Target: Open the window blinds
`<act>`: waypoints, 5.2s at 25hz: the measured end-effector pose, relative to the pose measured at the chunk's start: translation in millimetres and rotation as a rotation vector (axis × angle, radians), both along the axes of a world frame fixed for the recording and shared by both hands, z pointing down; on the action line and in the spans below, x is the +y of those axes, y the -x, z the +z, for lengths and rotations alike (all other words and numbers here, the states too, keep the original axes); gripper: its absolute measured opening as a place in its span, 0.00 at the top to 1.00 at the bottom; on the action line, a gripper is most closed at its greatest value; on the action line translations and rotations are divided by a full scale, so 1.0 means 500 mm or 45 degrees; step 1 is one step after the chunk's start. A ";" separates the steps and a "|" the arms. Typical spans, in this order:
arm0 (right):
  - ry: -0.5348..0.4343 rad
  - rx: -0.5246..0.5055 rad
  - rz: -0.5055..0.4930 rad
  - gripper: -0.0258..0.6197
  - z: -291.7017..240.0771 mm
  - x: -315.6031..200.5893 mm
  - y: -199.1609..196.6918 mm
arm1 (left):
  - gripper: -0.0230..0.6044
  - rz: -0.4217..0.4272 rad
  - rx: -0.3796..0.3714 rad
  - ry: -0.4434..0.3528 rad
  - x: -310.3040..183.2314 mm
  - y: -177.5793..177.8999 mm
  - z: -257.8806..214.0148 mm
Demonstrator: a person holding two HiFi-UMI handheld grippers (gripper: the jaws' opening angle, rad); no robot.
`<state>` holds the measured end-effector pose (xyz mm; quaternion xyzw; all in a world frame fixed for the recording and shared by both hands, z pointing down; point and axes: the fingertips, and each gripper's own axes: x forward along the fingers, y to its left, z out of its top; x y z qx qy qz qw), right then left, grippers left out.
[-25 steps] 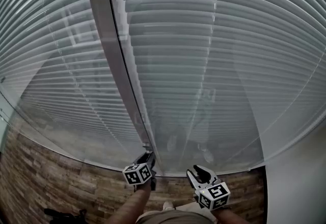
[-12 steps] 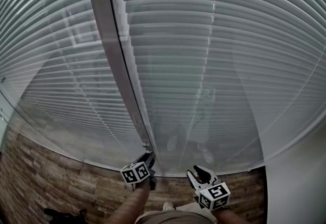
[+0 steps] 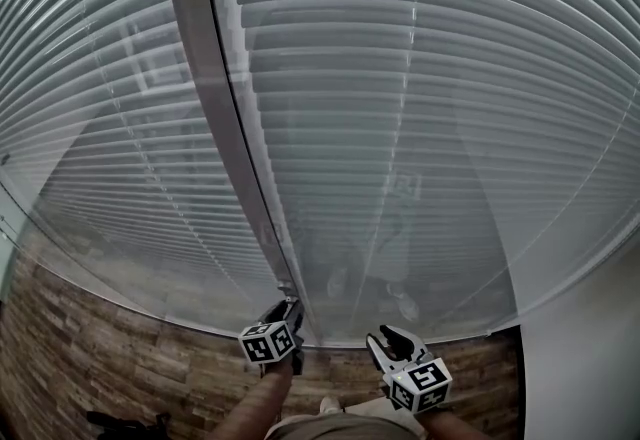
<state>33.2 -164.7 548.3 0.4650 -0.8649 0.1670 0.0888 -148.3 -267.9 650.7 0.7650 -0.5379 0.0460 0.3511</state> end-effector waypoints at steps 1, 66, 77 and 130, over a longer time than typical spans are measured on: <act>0.001 0.001 0.002 0.77 0.000 -0.001 -0.002 | 0.70 0.004 -0.032 -0.009 -0.001 0.003 -0.001; 0.017 -0.011 -0.012 0.77 0.001 0.001 0.005 | 0.75 -0.018 0.189 -0.040 -0.009 0.006 -0.020; 0.012 0.003 -0.023 0.77 0.010 -0.001 0.008 | 0.75 -0.042 0.432 -0.013 -0.014 0.008 -0.022; 0.023 0.020 -0.003 0.77 0.009 -0.012 0.007 | 0.63 0.119 -0.161 -0.172 -0.009 0.002 -0.019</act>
